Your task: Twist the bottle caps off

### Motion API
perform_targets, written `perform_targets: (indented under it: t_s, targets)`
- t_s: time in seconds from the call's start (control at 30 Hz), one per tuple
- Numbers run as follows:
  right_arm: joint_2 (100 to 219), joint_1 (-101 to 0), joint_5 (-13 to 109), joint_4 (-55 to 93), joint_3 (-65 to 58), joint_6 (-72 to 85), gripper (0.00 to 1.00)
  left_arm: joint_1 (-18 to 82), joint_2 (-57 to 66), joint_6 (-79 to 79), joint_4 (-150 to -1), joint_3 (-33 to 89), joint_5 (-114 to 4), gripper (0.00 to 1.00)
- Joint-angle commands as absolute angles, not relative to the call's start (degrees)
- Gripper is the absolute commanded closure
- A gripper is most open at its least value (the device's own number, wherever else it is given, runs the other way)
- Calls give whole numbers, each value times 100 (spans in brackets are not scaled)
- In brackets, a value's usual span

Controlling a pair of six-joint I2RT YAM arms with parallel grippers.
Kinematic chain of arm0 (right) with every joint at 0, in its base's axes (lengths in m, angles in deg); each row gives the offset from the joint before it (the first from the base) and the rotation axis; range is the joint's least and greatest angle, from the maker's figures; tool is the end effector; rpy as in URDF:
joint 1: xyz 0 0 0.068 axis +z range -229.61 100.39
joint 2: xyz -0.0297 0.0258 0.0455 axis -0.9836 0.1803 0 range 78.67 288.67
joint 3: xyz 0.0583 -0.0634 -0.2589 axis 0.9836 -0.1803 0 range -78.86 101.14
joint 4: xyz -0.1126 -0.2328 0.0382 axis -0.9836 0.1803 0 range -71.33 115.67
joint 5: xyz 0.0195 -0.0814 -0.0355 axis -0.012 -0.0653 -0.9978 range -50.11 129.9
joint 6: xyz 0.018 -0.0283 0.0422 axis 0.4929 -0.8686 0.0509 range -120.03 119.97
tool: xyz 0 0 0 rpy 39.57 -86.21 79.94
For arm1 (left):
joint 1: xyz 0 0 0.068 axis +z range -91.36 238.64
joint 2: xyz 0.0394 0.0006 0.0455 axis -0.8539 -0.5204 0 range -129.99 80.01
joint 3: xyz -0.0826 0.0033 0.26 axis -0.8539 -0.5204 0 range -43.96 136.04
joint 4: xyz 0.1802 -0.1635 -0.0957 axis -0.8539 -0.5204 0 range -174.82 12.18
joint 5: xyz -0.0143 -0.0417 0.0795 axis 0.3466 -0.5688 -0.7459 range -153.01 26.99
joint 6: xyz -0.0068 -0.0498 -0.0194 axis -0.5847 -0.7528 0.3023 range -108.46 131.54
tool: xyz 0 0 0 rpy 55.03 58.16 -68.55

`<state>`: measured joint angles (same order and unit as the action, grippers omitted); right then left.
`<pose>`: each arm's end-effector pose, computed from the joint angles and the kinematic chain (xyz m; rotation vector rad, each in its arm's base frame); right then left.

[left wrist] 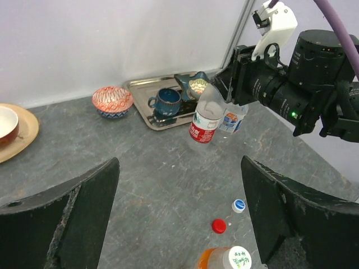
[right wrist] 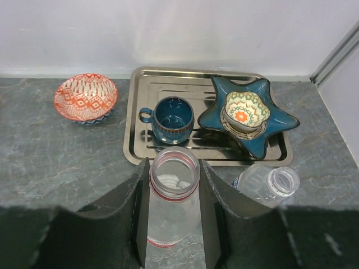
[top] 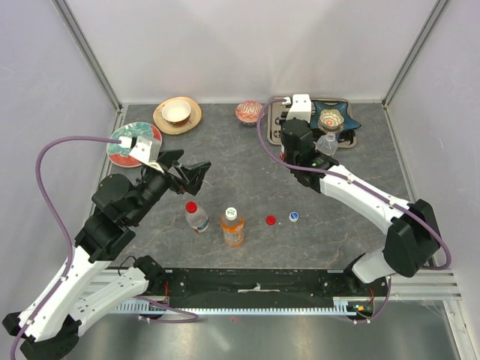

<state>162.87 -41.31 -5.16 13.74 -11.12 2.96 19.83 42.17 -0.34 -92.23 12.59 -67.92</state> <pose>0.2843 0.1925 0.3445 0.0315 1.7150 -0.1629 0.1059 -0.0812 0.4191 0.2872 1.5033 -0.6461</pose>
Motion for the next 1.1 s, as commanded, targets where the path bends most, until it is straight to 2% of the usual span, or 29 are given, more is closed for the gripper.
perform_targets:
  t_s: [0.0, 0.37, 0.6, 0.63, 0.7, 0.73, 0.83, 1.07]
  targets:
    - [16523, -4383, -590, 690, -1259, 559, 100, 1988, 4362, 56, -9337, 1176, -7030, 5]
    - [17235, -4648, -818, 469, -1119, 577, 100, 1988, 4354, 144, -9355, 1027, -7092, 5]
    - [17403, -4727, -555, 872, -1031, 788, 100, 1988, 4275, 161, -9355, 1036, -7048, 5]
    - [17412, -4736, -520, 943, -961, 806, 92, 1988, 4275, 179, -9355, 1036, -7048, 5]
    - [17412, -4753, -405, 1075, -934, 832, 83, 1988, 4283, 188, -9355, 1044, -7057, 5]
    - [17394, -4753, -370, 1102, -899, 841, 74, 1988, 4283, 205, -9364, 1044, -7066, 5]
    - [17359, -4753, -344, 1234, -846, 911, 66, 1988, 4283, 196, -9355, 1053, -7057, 5]
    - [17245, -4753, -326, 1462, -802, 1017, 57, 1988, 4292, 188, -9346, 1036, -7004, 5]
